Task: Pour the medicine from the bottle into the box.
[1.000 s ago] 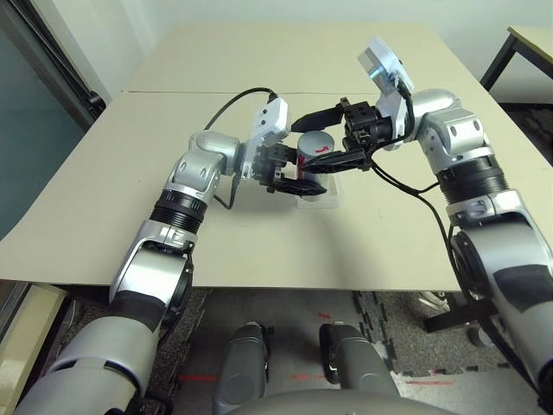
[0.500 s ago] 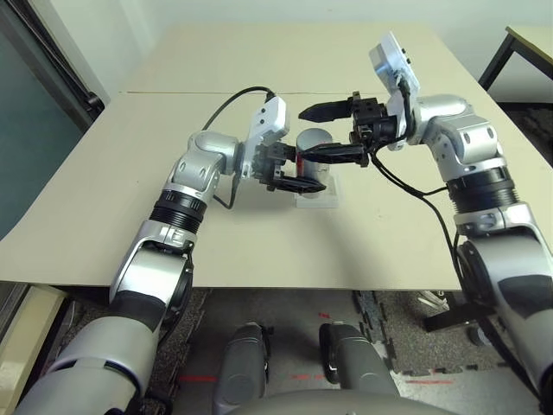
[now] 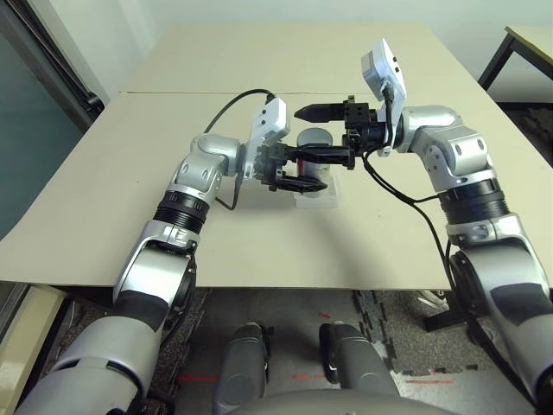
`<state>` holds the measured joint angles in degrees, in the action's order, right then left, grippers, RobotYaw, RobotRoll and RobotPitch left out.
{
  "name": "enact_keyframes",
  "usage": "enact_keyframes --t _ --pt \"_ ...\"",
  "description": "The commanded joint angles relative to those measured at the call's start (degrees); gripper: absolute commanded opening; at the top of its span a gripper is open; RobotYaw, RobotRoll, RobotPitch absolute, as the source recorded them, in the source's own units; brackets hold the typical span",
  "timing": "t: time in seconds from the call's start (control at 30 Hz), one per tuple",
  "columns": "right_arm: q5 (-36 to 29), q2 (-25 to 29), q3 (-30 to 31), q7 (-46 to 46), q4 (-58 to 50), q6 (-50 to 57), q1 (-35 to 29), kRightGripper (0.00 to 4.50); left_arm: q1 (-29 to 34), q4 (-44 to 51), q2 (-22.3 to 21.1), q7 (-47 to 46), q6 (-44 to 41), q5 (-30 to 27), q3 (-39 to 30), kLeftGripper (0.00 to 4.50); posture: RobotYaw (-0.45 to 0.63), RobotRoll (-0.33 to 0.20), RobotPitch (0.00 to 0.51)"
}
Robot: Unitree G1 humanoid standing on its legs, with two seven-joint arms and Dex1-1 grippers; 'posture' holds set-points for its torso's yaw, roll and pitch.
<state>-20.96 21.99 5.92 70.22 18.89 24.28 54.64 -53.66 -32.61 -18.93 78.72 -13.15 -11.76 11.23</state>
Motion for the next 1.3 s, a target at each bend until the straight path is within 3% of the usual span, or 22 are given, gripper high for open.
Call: enact_keyframes --t 0.03,0.5,0.87,1.13,1.3 --pt "-0.41 2.33 -1.61 -1.05 -1.32 1.38 -1.54 4.5 -0.9 -0.26 -0.03 0.41 0.15 -0.2 -0.18 2.8 -0.02 0.0 0.096" --pt "-2.63 8.54 -3.62 -1.58 -3.06 3.03 -4.31 4.5 -0.31 0.28 -0.73 0.37 -0.29 -0.36 -0.34 2.8 -0.03 0.0 0.087" --pt "-2.6 10.44 -3.97 -1.39 -1.49 2.68 -4.07 4.5 0.33 0.81 -0.96 0.21 -0.57 -0.24 -0.71 2.8 -0.03 0.0 0.082" --pt "-5.22 14.8 -3.32 1.37 -9.98 9.07 -8.78 4.5 0.14 0.04 -1.38 0.03 -0.25 -0.06 -1.1 2.8 -0.02 0.0 0.08" --pt "-6.71 14.09 -3.62 -0.86 -14.62 12.54 -8.8 4.5 -0.37 -0.81 -1.19 -0.18 0.03 0.11 -1.09 2.8 -0.03 0.0 0.08"
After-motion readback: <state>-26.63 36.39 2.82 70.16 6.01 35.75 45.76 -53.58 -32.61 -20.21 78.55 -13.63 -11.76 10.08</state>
